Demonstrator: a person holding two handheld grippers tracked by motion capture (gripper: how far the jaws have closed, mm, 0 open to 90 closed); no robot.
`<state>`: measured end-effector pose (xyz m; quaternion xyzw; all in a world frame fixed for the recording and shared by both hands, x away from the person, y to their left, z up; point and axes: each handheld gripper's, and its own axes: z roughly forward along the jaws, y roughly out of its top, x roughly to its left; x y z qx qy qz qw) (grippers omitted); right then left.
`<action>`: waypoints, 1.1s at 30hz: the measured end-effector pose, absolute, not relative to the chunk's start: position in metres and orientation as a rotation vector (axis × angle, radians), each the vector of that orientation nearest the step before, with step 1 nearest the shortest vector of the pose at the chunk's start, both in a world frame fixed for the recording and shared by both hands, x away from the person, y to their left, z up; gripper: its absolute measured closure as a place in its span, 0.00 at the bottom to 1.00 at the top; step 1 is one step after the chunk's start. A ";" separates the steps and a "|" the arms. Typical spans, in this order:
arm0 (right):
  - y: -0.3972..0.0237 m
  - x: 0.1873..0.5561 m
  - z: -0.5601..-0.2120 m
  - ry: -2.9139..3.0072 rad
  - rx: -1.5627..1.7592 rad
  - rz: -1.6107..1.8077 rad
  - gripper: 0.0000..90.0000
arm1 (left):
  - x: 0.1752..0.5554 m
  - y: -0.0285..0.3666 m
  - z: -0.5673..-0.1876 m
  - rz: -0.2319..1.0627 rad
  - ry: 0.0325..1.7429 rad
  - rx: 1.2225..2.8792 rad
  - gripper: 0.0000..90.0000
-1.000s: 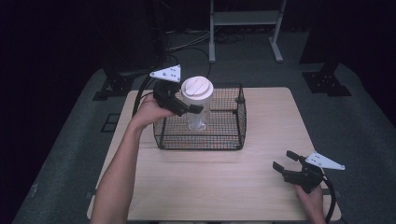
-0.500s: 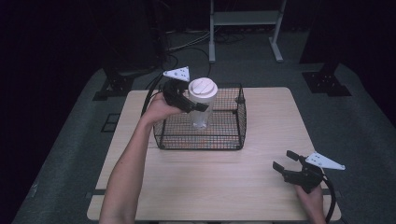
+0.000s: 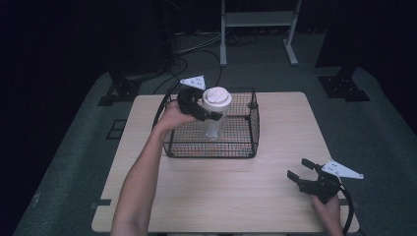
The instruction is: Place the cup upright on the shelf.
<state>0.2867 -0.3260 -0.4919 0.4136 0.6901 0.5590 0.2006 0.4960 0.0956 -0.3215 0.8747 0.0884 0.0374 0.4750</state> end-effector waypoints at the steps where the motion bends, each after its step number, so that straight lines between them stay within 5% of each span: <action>1: -0.326 0.287 -0.492 1.930 1.154 1.560 0.17 | 0.497 0.095 -0.323 0.090 0.215 2.145 0.17; 33: -0.326 0.287 -0.492 1.931 1.146 1.576 0.17 | 0.517 0.081 -0.381 0.062 0.332 2.225 0.17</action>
